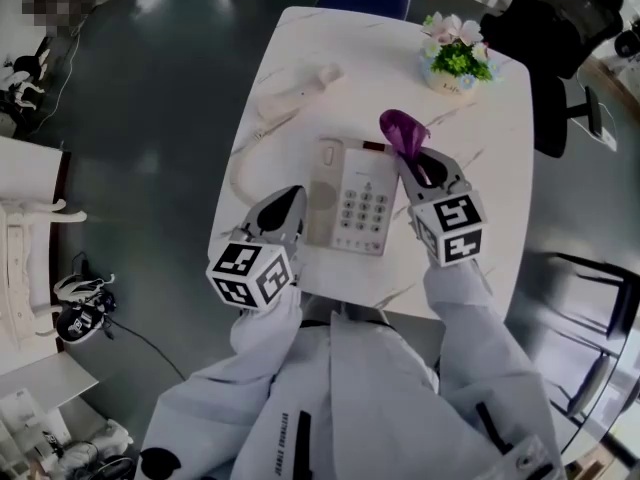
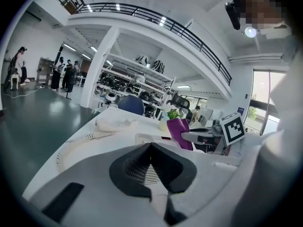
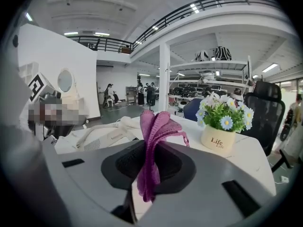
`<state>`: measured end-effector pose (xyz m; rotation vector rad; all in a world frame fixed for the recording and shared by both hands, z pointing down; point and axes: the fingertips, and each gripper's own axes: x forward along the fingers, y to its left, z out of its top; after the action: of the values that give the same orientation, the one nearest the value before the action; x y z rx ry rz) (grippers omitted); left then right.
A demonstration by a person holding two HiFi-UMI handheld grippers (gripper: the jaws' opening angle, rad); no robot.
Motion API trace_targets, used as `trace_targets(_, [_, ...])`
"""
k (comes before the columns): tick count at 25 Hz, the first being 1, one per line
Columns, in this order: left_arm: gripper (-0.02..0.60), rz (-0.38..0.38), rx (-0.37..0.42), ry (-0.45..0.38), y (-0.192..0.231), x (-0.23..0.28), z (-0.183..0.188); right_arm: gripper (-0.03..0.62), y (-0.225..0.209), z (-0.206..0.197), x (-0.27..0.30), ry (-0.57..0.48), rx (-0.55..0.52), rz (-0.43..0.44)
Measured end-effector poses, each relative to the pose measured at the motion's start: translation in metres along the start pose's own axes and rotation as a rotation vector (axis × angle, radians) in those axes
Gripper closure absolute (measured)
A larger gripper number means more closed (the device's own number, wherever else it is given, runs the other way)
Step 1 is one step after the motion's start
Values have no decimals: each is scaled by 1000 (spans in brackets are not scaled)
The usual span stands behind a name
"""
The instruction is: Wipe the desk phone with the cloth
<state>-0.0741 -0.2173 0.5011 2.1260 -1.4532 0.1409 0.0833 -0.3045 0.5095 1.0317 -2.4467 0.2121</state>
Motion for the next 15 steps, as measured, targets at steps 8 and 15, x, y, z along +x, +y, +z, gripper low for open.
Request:
trace_targets(8, [584,-6,-8,20,4,3,-7,557,13,-11,10,51,-24,41])
trace_targets(15, [583,-23,-9,31,1,3,-11,557,20,-14,11,87,-26,64])
